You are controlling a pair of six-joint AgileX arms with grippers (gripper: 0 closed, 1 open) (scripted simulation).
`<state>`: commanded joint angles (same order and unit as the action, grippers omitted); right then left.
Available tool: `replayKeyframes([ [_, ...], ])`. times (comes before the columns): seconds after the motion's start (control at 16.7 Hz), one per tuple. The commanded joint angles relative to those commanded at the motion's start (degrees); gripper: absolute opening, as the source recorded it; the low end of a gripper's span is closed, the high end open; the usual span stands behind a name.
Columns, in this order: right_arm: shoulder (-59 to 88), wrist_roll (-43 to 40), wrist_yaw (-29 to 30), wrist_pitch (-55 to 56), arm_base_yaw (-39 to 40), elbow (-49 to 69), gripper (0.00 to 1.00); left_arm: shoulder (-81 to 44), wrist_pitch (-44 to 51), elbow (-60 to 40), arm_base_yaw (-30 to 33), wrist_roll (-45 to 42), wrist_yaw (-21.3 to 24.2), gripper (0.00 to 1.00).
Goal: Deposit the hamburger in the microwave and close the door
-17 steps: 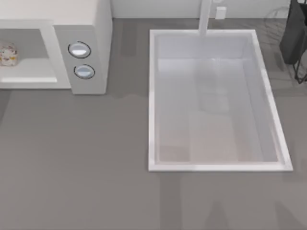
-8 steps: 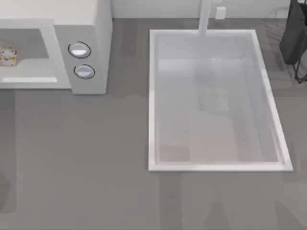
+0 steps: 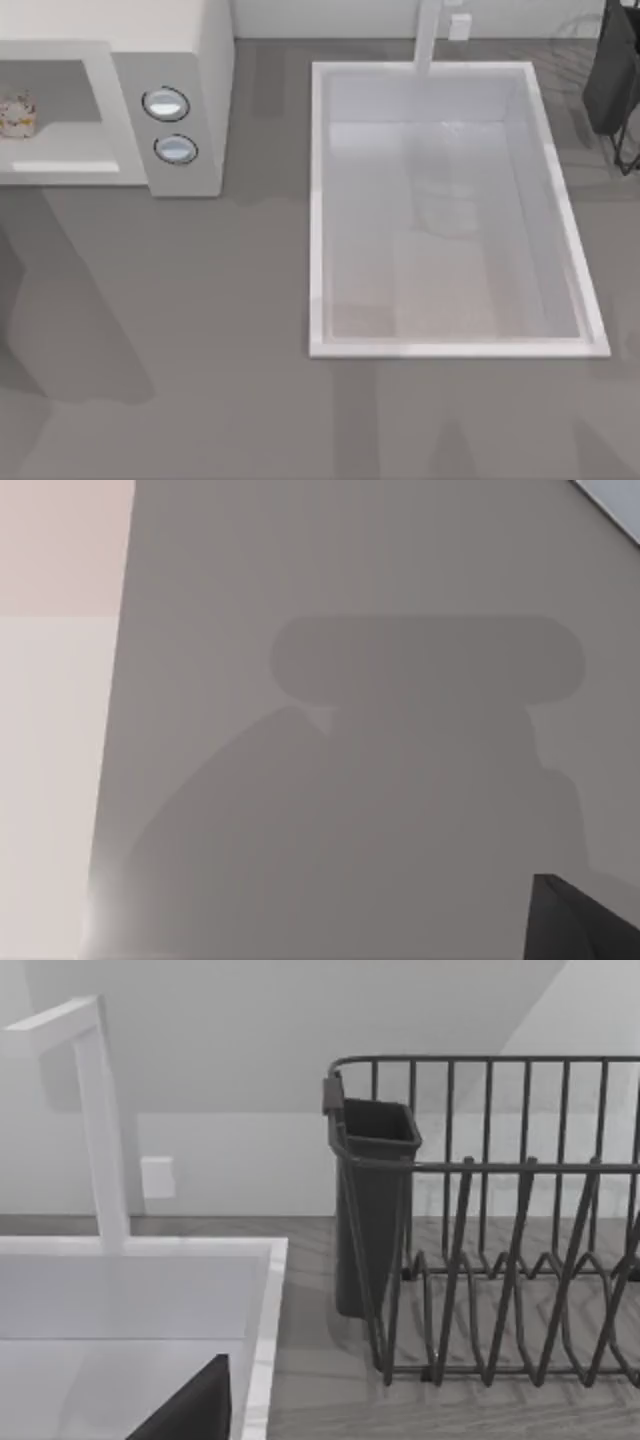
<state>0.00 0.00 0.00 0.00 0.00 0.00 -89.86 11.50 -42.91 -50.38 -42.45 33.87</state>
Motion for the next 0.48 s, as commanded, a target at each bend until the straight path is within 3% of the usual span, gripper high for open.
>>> replayKeyframes([
  [0.24, 0.0, 0.0, 0.0, 0.0, 0.0, 0.0, 1.00, 2.1, -0.7, 2.3, 2.0, 2.3, -1.3, 0.00],
  [0.48, 0.0, 0.0, 0.0, 0.0, 0.0, 0.0, 1.00, 11.9, -3.8, 10.5, 11.3, 10.7, -6.4, 0.00],
])
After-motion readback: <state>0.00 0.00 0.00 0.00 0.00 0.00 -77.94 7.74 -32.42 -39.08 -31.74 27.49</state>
